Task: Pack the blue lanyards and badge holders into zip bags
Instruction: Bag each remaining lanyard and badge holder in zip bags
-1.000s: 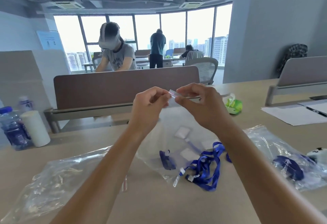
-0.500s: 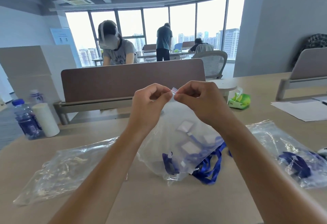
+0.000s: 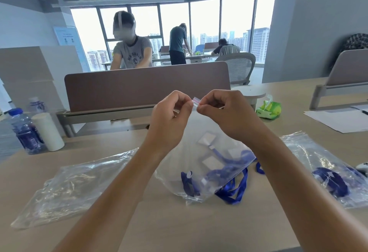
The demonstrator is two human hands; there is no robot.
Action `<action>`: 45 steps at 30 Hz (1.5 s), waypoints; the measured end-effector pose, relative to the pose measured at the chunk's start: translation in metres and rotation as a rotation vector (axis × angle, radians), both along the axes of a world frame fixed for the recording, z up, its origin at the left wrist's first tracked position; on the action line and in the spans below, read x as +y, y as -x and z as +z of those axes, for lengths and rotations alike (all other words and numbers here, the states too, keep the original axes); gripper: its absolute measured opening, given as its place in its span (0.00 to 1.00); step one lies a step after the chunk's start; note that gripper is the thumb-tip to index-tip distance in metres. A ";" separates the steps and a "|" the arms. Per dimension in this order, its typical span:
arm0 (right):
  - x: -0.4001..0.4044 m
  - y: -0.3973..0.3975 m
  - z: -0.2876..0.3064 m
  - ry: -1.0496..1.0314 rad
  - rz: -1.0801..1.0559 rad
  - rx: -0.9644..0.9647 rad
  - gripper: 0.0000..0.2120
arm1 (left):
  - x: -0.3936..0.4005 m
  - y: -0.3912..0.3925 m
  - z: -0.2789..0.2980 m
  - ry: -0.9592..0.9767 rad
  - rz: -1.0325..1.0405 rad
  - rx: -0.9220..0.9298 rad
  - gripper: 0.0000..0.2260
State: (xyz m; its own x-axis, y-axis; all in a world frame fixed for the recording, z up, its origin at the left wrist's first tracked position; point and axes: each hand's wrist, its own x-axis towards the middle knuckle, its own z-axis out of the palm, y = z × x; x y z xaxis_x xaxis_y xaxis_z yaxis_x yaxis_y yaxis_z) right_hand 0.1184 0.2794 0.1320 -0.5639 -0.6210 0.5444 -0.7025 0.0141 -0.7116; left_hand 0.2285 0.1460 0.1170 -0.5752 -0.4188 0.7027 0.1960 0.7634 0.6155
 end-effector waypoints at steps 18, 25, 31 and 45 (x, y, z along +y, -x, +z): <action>-0.001 0.007 -0.013 -0.072 -0.010 0.020 0.04 | -0.010 0.004 -0.015 0.036 -0.066 -0.040 0.03; -0.004 0.014 -0.021 -0.108 -0.062 -0.027 0.04 | -0.014 0.009 -0.023 -0.025 -0.060 -0.024 0.04; 0.005 0.028 -0.023 -0.112 -0.094 -0.066 0.04 | -0.016 0.014 -0.025 -0.082 -0.044 -0.008 0.04; 0.029 0.056 -0.035 -0.074 -0.228 -0.139 0.05 | -0.031 0.020 -0.004 -0.258 -0.013 0.093 0.03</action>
